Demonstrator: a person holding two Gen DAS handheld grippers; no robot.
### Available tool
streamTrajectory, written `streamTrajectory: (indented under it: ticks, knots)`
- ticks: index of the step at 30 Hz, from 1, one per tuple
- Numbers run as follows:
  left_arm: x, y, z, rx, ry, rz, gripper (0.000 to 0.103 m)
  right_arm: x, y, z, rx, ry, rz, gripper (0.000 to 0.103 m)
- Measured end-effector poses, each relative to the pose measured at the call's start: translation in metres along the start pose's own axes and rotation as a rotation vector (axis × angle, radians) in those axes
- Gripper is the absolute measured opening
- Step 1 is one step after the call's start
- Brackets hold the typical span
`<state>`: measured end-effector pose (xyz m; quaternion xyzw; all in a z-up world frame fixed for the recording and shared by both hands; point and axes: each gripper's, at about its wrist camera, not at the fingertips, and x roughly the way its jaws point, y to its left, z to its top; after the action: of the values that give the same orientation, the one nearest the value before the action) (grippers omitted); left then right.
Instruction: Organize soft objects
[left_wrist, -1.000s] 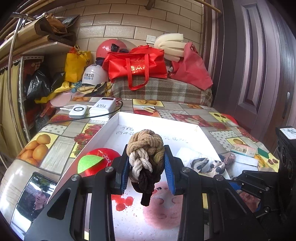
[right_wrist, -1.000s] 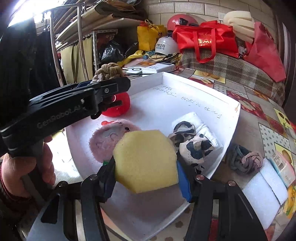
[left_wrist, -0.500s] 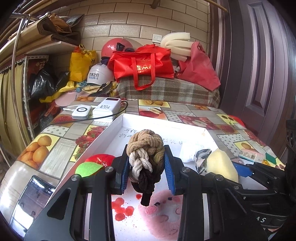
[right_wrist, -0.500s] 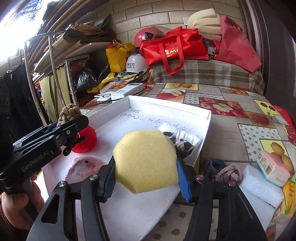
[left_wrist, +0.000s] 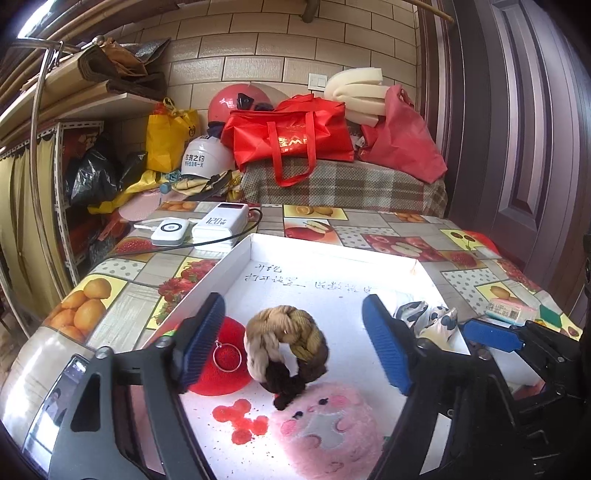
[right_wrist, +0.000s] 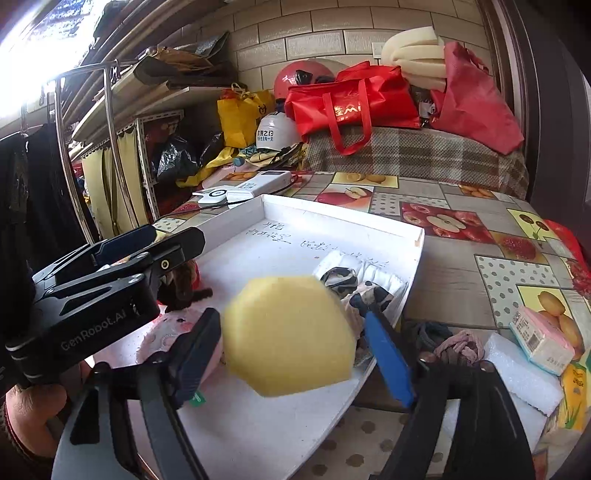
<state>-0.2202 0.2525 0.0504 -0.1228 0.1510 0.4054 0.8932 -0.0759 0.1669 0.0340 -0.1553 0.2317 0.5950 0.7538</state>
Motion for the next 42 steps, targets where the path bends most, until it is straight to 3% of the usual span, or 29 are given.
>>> streamTrajectory:
  ticks: [2, 4, 5, 24, 42]
  knots:
    - [-0.004, -0.001, -0.001, 0.006, -0.02, 0.02, 0.092, 0.0, 0.0, 0.0, 0.003, -0.003, -0.012, 0.087]
    - [-0.006, -0.005, -0.001, 0.023, -0.034, 0.024, 0.103, -0.001, -0.001, -0.001, 0.007, -0.006, -0.027, 0.101]
    - [-0.007, -0.006, -0.001, 0.031, -0.038, 0.024, 0.103, -0.002, -0.001, -0.001, 0.01, -0.007, -0.037, 0.103]
    - [-0.01, 0.002, -0.001, -0.005, -0.055, 0.03, 0.103, -0.014, -0.005, -0.001, 0.04, -0.07, -0.084, 0.103]
    - [-0.01, 0.003, -0.001, -0.005, -0.056, 0.03, 0.103, -0.015, -0.009, -0.001, 0.06, -0.07, -0.087, 0.103]
